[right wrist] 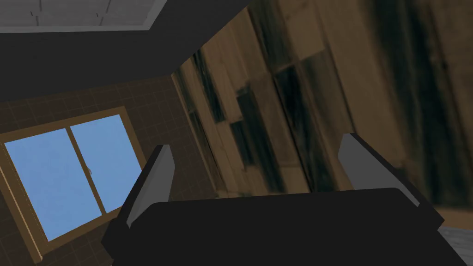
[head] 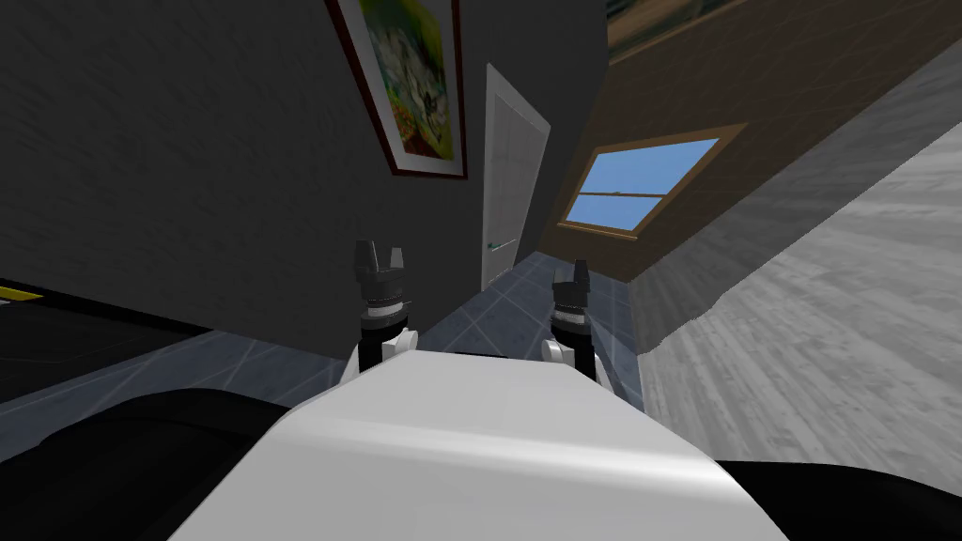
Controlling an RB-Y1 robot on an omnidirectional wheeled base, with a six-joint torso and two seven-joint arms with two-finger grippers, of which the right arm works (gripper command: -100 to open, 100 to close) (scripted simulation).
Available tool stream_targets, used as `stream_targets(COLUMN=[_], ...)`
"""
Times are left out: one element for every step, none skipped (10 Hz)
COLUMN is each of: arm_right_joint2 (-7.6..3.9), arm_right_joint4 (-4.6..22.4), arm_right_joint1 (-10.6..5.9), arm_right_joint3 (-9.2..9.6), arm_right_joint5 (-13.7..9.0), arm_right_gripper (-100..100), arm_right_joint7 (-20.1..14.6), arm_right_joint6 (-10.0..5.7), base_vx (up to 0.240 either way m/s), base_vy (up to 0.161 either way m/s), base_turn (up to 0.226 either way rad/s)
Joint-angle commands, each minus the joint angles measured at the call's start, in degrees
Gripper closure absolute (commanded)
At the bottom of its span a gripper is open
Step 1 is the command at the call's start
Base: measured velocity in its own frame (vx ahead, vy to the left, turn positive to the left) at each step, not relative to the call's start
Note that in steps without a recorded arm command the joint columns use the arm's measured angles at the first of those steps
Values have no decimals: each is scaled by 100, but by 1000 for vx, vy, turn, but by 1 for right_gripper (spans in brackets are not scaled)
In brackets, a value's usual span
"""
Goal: Pull the door open
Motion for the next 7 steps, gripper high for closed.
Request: stream_targets(arm_right_joint2=[-63, -96, -129, -166, -207, -228, -271], arm_right_joint4=[188, 297, 406, 538, 694, 773, 935], arm_right_joint1=[-64, -101, -138, -183, -236, -263, -318], arm_right_joint3=[33, 51, 70, 93, 120, 134, 162], arm_right_joint5=[-20, -31, -43, -57, -73, -82, -99], arm_right_gripper=[-100, -100, -100, -100, -100, -100, -100], arm_right_joint7=[-38, -60, -82, -109, -141, -157, -190], arm_right_joint6=[-46, -73, -100, -133, -172, -191, -231], base_vx=[111, 123, 124, 125, 139, 125, 117], base_vy=[-98, -34, -16, -20, -41, -48, -33], base_turn=[70, 114, 89, 80, 120, 75, 77])
